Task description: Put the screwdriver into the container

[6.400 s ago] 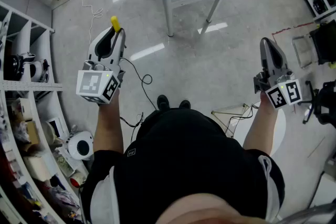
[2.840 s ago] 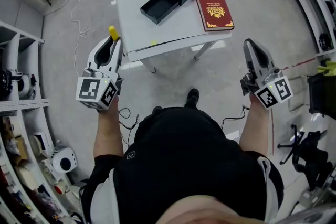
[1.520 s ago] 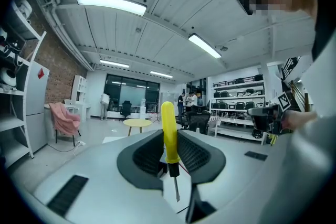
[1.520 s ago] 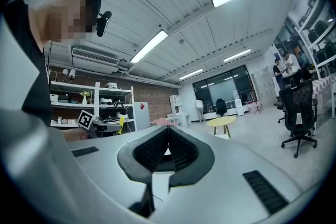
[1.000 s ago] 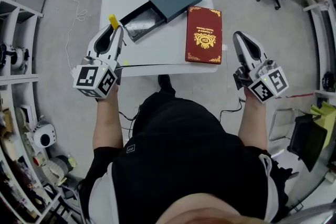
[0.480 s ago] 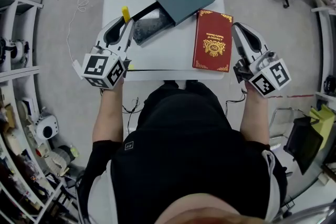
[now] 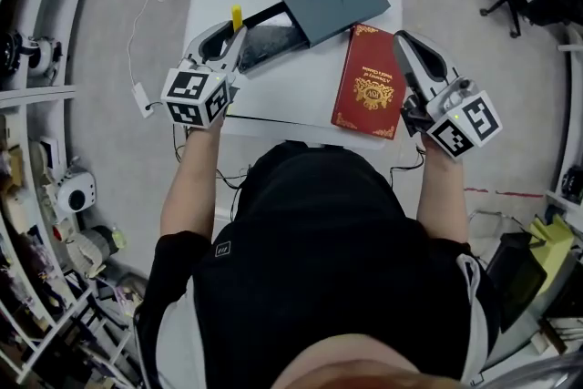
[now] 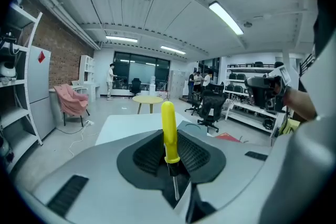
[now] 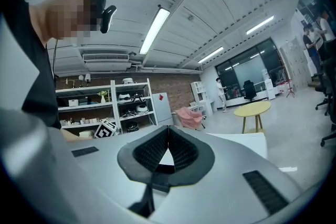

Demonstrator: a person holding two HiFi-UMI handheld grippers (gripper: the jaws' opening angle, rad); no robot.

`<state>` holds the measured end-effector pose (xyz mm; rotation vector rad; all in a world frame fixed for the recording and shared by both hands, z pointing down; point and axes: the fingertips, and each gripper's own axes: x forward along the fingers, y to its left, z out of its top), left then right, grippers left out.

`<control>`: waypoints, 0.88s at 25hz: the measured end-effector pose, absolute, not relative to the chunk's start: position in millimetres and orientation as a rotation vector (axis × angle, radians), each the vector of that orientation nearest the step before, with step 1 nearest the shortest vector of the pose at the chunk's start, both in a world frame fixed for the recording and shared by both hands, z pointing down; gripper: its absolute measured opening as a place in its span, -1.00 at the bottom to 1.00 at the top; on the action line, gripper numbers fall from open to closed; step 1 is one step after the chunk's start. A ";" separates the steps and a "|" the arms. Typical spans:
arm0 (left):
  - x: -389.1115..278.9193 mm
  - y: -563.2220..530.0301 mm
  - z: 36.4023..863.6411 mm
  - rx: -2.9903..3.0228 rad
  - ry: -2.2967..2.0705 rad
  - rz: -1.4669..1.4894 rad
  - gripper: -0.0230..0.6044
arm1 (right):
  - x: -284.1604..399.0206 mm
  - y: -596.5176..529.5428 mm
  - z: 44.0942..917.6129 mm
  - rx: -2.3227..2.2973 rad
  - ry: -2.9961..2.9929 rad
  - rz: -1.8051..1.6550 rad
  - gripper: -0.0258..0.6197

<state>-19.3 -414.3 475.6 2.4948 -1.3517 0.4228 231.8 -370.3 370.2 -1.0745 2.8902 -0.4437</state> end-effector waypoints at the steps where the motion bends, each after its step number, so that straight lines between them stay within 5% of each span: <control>1: -18.2 -416.6 481.6 2.487 -1.356 0.444 -0.65 | 234.2 -370.8 370.6 -1.067 2.890 -0.446 -0.83; 22: 3.3 -440.8 610.5 2.307 -1.181 0.909 -0.65 | 276.9 -376.4 377.9 -1.095 2.868 -0.481 -0.83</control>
